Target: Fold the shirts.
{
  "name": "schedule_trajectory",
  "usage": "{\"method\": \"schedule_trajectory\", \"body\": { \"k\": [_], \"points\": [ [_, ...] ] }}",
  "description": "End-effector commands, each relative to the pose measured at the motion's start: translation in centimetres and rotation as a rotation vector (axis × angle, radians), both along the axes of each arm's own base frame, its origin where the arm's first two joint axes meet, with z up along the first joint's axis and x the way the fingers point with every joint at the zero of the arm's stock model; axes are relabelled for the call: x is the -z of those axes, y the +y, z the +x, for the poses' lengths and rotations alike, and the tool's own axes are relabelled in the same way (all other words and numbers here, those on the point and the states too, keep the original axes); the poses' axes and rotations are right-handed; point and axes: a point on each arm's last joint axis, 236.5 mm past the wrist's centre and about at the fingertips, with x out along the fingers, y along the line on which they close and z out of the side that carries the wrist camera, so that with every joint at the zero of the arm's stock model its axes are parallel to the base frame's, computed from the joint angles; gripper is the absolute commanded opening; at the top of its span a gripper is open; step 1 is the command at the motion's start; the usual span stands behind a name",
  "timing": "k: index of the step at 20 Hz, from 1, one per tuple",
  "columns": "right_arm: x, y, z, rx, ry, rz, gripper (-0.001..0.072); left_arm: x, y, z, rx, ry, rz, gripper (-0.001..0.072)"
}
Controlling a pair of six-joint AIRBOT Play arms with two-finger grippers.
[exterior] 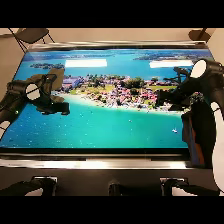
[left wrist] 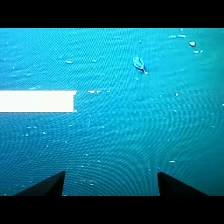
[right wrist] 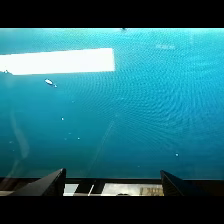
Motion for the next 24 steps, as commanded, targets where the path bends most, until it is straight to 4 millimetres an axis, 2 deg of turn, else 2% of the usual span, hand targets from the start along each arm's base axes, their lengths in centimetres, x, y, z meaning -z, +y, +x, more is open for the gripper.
{"method": "schedule_trajectory", "body": {
  "k": [1, 5, 8, 12, 16, 17, 18, 19, 20, 21, 22, 23, 24],
  "points": [
    [0.0, 0.0, 0.0, -0.001, 0.001, 0.000, 0.0684, 0.0, 0.0, 0.0, 0.000, 0.001, 0.000, 0.0704],
    [0.0, 0.0, 0.1, 0.000, -0.003, 0.000, 0.0684, 0.0, 0.1, 0.1, 0.000, -0.003, 0.001, 0.0704],
    [0.0, 0.0, 0.3, 0.002, -0.010, 0.001, 0.0684, -0.9, -0.7, 3.4, -0.044, -0.145, -0.045, 0.0704],
    [0.0, 0.0, 0.4, 0.003, -0.016, 0.000, 0.0684, -2.1, -1.5, 5.9, -0.041, -0.261, -0.080, 0.0704],
    [-0.3, 0.0, 2.2, 0.018, -0.092, 0.003, 0.0685, -3.4, -2.1, 8.0, -0.040, -0.362, -0.113, 0.0704],
    [-0.3, 0.0, 2.4, 0.020, -0.101, 0.003, 0.0685, -4.2, -2.1, 9.0, -0.036, -0.417, -0.115, 0.0707],
    [-0.3, 0.0, 2.5, 0.020, -0.105, 0.003, 0.0685, -5.9, -1.4, 10.8, -0.036, -0.512, -0.100, 0.0713],
    [-0.3, 0.0, 2.5, 0.019, -0.105, 0.003, 0.0685, -8.0, -0.1, 12.7, -0.080, -0.606, -0.105, 0.0713],
    [-0.3, 0.0, 2.5, 0.020, -0.105, 0.003, 0.0685, -10.2, 2.5, 14.4, -0.207, -0.676, -0.147, 0.0713],
    [-0.3, 0.0, 2.6, 0.020, -0.106, 0.003, 0.0685, -11.4, 5.9, 15.5, -0.354, -0.696, -0.182, 0.0713],
    [-0.3, 0.0, 2.6, 0.020, -0.106, 0.003, 0.0685, -11.4, 10.1, 16.1, -0.520, -0.681, -0.217, 0.0713],
    [-0.3, 0.0, 2.6, 0.020, -0.106, 0.003, 0.0684, -10.5, 13.8, 16.0, -0.661, -0.637, -0.259, 0.0713],
    [-0.3, 0.1, 2.6, 0.020, -0.106, 0.004, 0.0684, -8.8, 17.2, 15.3, -0.791, -0.569, -0.316, 0.0713]
  ]
}}
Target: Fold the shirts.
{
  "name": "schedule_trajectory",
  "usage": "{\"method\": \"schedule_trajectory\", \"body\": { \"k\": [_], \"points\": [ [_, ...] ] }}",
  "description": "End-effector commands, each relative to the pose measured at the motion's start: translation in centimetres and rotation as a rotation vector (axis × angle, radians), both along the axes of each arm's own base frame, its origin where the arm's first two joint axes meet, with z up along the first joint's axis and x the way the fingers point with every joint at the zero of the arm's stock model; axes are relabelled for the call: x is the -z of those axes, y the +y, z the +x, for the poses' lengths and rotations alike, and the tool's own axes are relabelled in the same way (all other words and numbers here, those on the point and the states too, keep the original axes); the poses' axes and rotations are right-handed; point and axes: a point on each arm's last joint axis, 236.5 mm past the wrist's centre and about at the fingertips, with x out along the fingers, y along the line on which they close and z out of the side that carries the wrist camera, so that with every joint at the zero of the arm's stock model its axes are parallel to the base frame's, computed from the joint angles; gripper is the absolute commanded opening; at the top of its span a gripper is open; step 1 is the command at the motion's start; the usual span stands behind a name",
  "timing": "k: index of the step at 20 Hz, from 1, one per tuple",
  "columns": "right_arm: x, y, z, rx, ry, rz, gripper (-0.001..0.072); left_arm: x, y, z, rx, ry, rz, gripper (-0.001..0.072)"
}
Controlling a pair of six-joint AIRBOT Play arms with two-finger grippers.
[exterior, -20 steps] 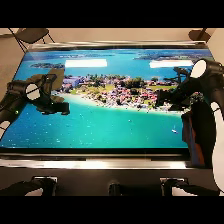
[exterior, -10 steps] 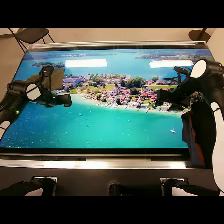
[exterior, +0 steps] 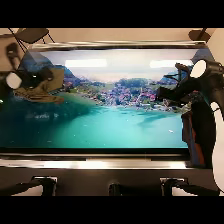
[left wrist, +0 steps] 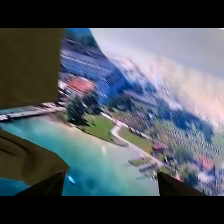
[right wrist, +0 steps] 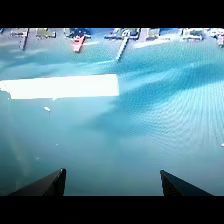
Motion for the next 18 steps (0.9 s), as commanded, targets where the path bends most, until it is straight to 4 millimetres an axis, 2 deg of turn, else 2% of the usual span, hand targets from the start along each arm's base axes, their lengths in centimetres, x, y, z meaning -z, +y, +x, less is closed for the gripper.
{"method": "schedule_trajectory", "body": {
  "k": [1, 2, 4, 7, 9, 12, 15, 18],
  "points": [
    [0.0, 0.1, 0.2, 0.000, -0.007, 0.001, 0.0684, 2.1, 10.6, -0.6, -0.365, 0.058, -0.341, 0.0713],
    [0.0, 0.1, 0.2, 0.000, -0.007, 0.001, 0.0684, 4.3, 12.7, -1.9, -0.429, 0.125, -0.457, 0.0713],
    [-0.1, 0.1, 0.3, 0.001, -0.013, 0.002, 0.0684, 7.2, 15.3, -4.0, -0.454, 0.221, -0.609, 0.0712],
    [-0.1, 0.2, 0.6, 0.003, -0.026, 0.008, 0.0683, 8.5, 17.4, -4.3, -0.393, 0.197, -0.689, 0.0711],
    [-0.2, 0.4, 0.6, 0.002, -0.025, 0.017, 0.0683, 9.9, 19.4, -4.2, -0.431, 0.179, -0.697, 0.0712],
    [-0.3, 0.9, 0.8, 0.002, -0.033, 0.040, 0.0683, 12.4, 20.6, -3.1, -0.472, 0.170, -0.695, 0.0712],
    [-0.5, 1.3, 0.8, 0.008, -0.033, 0.060, 0.0684, 14.3, 21.6, -0.3, -0.482, 0.094, -0.628, 0.0712],
    [-0.5, 1.4, 0.8, 0.042, -0.026, 0.070, 0.0683, 15.3, 20.7, 2.8, -0.455, 0.015, -0.614, 0.0712]
  ]
}}
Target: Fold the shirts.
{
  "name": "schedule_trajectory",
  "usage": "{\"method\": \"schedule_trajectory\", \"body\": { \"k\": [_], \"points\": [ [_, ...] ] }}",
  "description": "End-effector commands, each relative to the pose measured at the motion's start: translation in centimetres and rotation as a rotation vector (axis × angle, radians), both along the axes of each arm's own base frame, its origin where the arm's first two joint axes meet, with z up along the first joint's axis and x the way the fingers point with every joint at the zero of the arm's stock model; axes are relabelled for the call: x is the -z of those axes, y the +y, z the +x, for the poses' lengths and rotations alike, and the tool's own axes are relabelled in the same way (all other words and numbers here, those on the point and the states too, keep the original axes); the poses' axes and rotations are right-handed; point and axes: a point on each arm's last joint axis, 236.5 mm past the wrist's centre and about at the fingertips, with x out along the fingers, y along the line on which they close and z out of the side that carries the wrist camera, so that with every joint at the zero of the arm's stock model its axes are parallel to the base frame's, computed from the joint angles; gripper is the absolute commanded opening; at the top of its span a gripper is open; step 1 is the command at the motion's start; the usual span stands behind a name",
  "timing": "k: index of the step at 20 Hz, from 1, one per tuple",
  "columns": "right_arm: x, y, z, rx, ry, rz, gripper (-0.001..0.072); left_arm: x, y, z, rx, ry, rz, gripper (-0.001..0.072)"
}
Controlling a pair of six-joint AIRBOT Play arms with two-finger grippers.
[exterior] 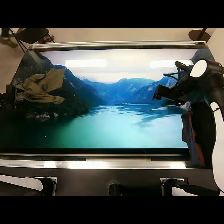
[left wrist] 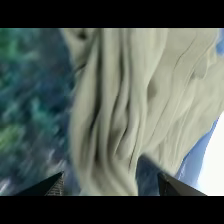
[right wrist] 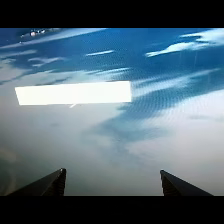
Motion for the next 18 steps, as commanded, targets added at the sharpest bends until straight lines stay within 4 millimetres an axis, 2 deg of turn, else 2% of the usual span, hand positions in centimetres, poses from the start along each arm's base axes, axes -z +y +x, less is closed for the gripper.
{"method": "schedule_trajectory", "body": {
  "k": [1, 5, 6, 7, 8, 9, 11, 13, 15, 17, 18],
  "points": [
    [-0.1, 0.5, 0.0, 0.028, 0.008, 0.027, 0.0683, 1.8, 0.1, 3.0, -0.020, -0.071, 0.045, 0.0711],
    [-0.4, 2.2, -1.2, 0.013, 0.057, 0.099, 0.0683, 5.2, -0.8, 3.0, -0.009, -0.021, 0.009, 0.0709],
    [-0.4, 2.3, -1.5, 0.008, 0.070, 0.103, 0.0683, 5.5, -0.8, 2.9, -0.008, -0.015, 0.005, 0.0661],
    [-0.5, 2.3, -1.8, 0.004, 0.078, 0.101, 0.0683, 5.5, -0.8, 2.9, -0.008, -0.014, 0.004, 0.0459],
    [-0.6, 2.2, -2.0, 0.002, 0.079, 0.100, 0.0683, 5.4, -0.9, 2.8, -0.003, -0.012, -0.001, 0.0186],
    [-0.8, 2.2, -2.0, -0.001, 0.072, 0.097, 0.0683, 5.1, -1.0, 2.7, 0.002, -0.013, -0.014, 0.0029],
    [-1.3, 1.7, -2.1, -0.003, 0.054, 0.075, 0.0682, 3.4, -1.6, 2.8, 0.010, -0.038, -0.028, 0.0027],
    [-1.8, 0.7, -2.0, -0.035, 0.012, 0.024, 0.0682, -1.2, -2.0, 3.6, 0.062, -0.129, 0.060, 0.0026],
    [-2.9, -1.1, -2.1, -0.044, -0.035, -0.062, 0.0682, -8.4, -3.2, 3.9, 0.152, -0.255, 0.226, 0.0026],
    [-4.6, -3.2, -2.2, -0.021, -0.097, -0.149, 0.0682, -16.9, -7.3, 2.7, 0.292, -0.386, 0.380, 0.0026],
    [-5.6, -4.2, -2.5, -0.010, -0.129, -0.189, 0.0682, -21.1, -10.4, 1.4, 0.373, -0.453, 0.440, 0.0026]
  ]
}}
